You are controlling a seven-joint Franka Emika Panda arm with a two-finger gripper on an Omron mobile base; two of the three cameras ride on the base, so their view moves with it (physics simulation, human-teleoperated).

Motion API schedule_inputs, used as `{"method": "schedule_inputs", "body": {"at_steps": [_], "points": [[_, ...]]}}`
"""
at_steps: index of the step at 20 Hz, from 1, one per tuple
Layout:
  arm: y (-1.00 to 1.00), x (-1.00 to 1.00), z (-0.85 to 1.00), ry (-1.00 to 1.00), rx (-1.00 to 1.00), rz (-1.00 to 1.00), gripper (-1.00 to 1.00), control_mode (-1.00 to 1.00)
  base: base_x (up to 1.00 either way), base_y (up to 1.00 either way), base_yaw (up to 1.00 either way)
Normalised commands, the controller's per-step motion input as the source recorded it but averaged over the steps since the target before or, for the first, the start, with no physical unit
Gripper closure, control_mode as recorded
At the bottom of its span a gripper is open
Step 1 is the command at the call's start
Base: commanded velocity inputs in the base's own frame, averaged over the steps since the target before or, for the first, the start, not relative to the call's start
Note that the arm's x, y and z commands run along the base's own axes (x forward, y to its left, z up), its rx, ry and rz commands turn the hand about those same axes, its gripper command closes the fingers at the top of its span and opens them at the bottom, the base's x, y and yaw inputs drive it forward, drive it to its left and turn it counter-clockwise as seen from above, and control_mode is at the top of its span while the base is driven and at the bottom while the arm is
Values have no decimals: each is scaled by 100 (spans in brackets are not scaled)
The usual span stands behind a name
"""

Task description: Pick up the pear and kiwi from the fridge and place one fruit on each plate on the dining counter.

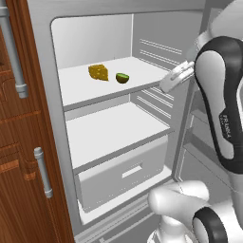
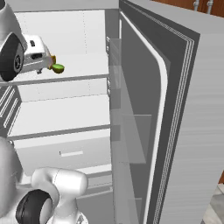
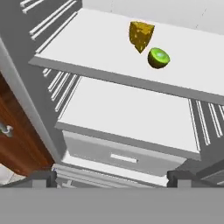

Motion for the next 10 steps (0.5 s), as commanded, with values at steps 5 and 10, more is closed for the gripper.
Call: {"method": "schedule_inputs", "body": {"at_steps": [5, 10], "points": [[6, 88, -18, 50, 0, -16, -100, -100, 0, 0, 0], [0, 91, -81, 10, 0, -7, -100, -100, 0, 0, 0]]}}
